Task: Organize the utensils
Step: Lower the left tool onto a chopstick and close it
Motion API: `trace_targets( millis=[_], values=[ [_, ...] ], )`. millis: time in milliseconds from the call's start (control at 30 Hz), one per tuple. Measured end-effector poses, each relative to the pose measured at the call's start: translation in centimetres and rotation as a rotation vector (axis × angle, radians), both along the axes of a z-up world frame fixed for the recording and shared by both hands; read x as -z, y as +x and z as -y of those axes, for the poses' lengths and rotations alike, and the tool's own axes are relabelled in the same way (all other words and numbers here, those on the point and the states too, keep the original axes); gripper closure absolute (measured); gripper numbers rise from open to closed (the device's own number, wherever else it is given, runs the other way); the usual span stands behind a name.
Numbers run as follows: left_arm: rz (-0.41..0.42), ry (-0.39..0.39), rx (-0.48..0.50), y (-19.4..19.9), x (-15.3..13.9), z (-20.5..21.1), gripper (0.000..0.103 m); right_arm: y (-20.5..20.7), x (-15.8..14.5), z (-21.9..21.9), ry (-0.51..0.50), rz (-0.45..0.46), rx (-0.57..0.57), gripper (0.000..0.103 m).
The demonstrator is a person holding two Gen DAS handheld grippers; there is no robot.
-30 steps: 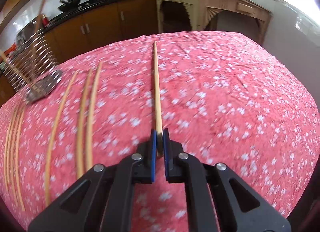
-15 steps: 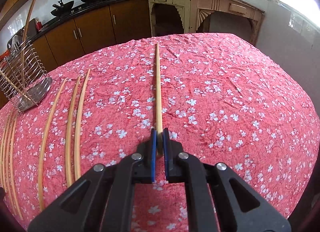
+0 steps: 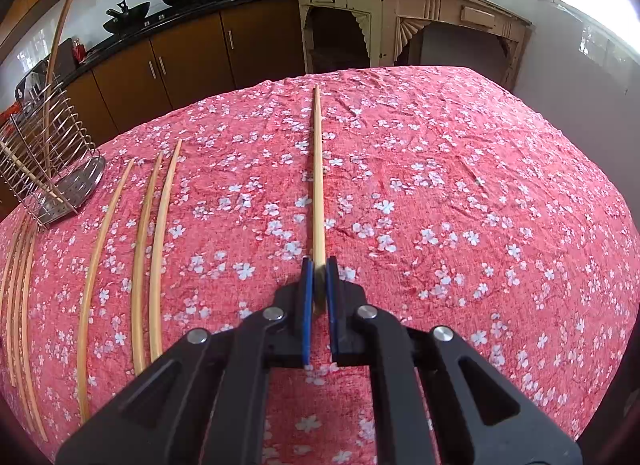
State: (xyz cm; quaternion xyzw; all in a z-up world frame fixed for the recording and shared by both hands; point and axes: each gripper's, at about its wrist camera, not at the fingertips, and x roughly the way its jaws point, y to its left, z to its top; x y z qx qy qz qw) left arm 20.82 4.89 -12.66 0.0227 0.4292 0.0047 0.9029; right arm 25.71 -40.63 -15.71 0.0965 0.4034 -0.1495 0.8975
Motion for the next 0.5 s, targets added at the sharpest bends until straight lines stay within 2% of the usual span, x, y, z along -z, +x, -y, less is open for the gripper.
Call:
trace_targets(
  millis=[267, 400, 500],
  values=[
    [0.005, -0.016, 0.017, -0.25, -0.11, -0.02, 0.094, -0.05, 0.06, 0.08, 0.008, 0.003, 0.0, 0.095],
    [0.004, -0.005, 0.032, -0.4, -0.02, 0.42, 0.077, -0.06, 0.05, 0.08, 0.005, 0.002, 0.001, 0.095],
    [0.003, -0.001, 0.036, -0.45, -0.07, 0.68, 0.074, -0.05, 0.05, -0.01, 0.001, 0.0, 0.0, 0.095]
  ],
)
